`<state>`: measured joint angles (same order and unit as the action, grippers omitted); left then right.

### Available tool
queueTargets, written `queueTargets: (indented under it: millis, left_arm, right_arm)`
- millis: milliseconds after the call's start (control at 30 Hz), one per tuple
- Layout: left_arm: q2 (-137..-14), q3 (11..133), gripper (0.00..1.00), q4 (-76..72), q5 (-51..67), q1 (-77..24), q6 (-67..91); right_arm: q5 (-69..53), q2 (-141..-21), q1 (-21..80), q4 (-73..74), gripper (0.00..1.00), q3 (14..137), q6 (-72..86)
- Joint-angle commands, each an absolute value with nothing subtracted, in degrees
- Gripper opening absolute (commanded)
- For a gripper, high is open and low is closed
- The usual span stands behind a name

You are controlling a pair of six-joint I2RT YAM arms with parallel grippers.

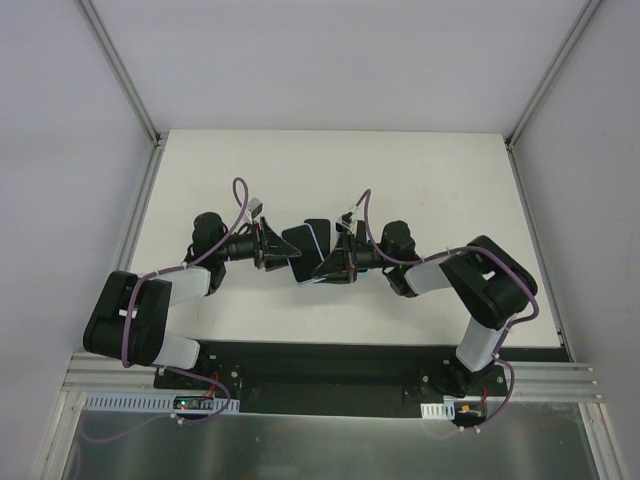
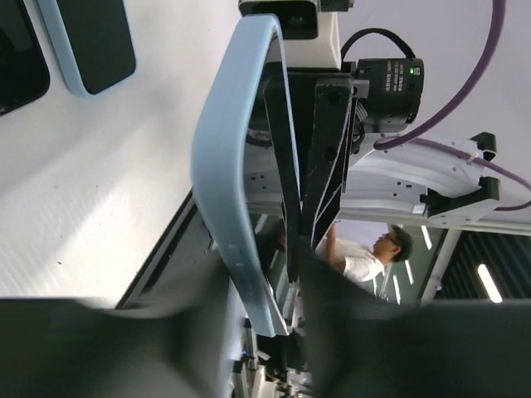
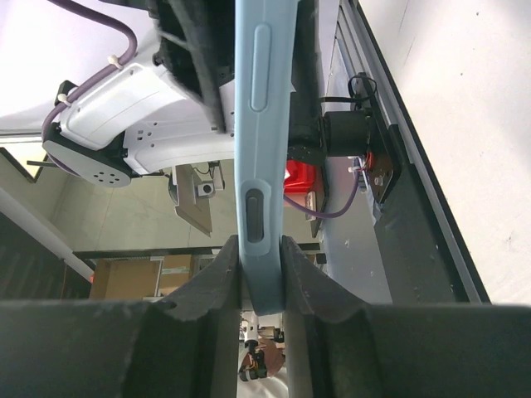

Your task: Put the phone into the phone case

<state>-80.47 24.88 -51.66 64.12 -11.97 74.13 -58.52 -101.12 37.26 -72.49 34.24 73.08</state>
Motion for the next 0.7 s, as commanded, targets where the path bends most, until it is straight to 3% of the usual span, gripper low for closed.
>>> queueTargets:
  millis: [0, 67, 167, 667]
  left_arm:
    - [-78.40, 23.82, 0.21, -56.51, 65.48, -12.22, 73.57]
    - [-78.22, 23.82, 0.11, -56.25, 65.13, -12.22, 73.30]
    - [-78.05, 23.91, 0.01, -52.67, 64.07, -12.22, 71.90]
    - [-76.20, 25.22, 0.00, -40.52, 59.77, -12.22, 69.96]
  right_arm:
    - [-58.01, -101.16, 38.05, -87.71, 0.16, 37.97, 73.83]
    - [-57.92, -101.34, 38.14, -87.71, 0.31, 38.06, 73.57]
    - [-58.18, -100.55, 38.50, -87.71, 0.40, 37.01, 72.17]
    - [-60.20, -97.47, 39.73, -87.71, 0.54, 34.89, 67.15]
